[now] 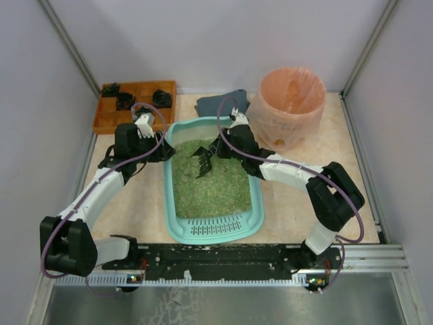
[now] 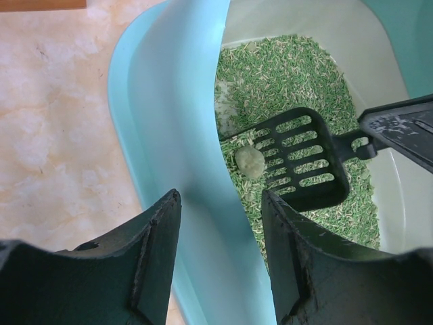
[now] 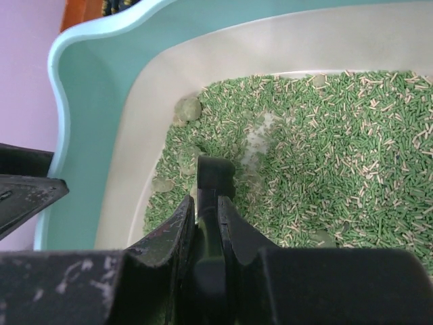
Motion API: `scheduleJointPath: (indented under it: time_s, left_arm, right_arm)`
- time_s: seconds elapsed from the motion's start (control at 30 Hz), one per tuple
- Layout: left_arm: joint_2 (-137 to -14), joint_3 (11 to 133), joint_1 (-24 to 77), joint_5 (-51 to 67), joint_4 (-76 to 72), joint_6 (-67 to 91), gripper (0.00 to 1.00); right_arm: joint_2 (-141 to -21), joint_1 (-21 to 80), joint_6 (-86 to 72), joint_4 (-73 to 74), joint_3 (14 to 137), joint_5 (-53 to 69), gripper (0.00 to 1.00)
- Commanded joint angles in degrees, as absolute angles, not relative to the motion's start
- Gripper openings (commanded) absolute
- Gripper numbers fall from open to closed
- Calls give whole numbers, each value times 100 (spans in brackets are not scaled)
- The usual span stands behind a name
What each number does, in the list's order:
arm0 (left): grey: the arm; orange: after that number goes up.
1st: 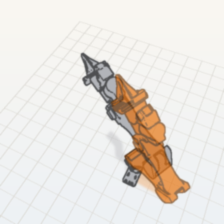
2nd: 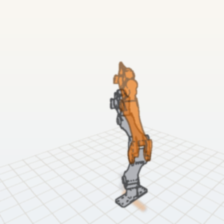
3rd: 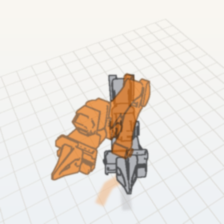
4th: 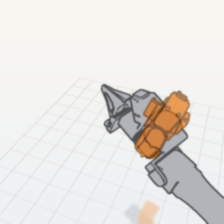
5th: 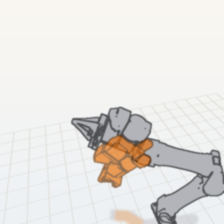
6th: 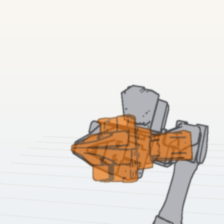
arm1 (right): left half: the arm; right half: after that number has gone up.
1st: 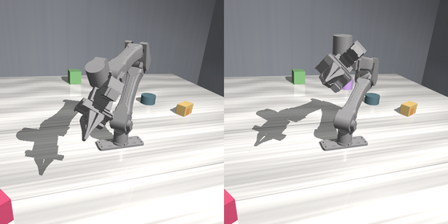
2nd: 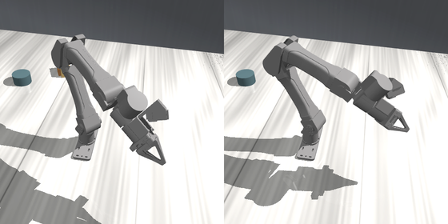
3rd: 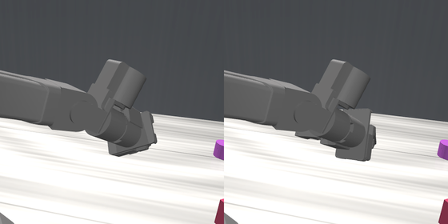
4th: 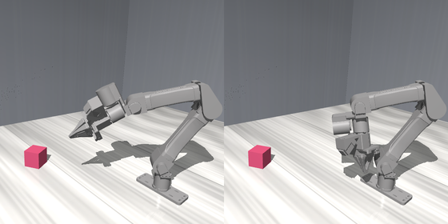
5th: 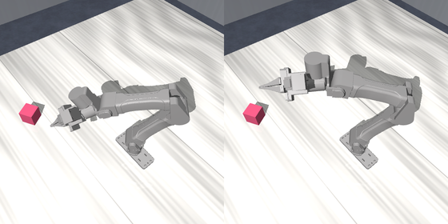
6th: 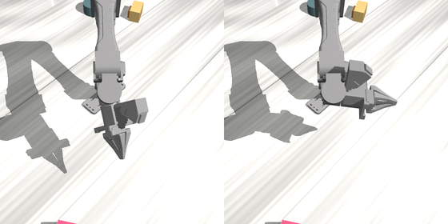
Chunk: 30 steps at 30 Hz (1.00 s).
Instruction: Clean the litter box
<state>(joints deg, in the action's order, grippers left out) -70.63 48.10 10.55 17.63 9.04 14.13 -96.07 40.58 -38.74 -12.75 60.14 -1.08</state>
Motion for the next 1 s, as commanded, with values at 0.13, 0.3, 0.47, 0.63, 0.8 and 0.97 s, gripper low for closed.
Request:
scheduleJointPath:
  time_s: [0.13,0.3,0.47,0.63,0.8,0.97]
  left_arm:
    - [-7009,4983,1020,1829,890,1405,57]
    - [-7022,4992,1020,1846,888,1400,57]
    - [-7005,4992,1022,1838,892,1405,56]
    - [-6970,4984,1020,1814,879,1402,57]
    - [-6903,4962,1020,1752,858,1393,57]
    - [-6847,4932,1020,1716,824,1397,57]
  right_arm:
    - [-8974,3741,-4945,-2416,5462,283,0]
    - [-8783,3551,-5368,-2733,5130,425,0]
    - [-8508,3444,-5583,-2834,4941,448,0]
    - [-8177,3314,-5843,-2936,4728,517,0]
    - [-7723,3118,-6101,-2883,4448,597,0]
    - [-7308,2673,-6373,-2592,4233,1201,0]
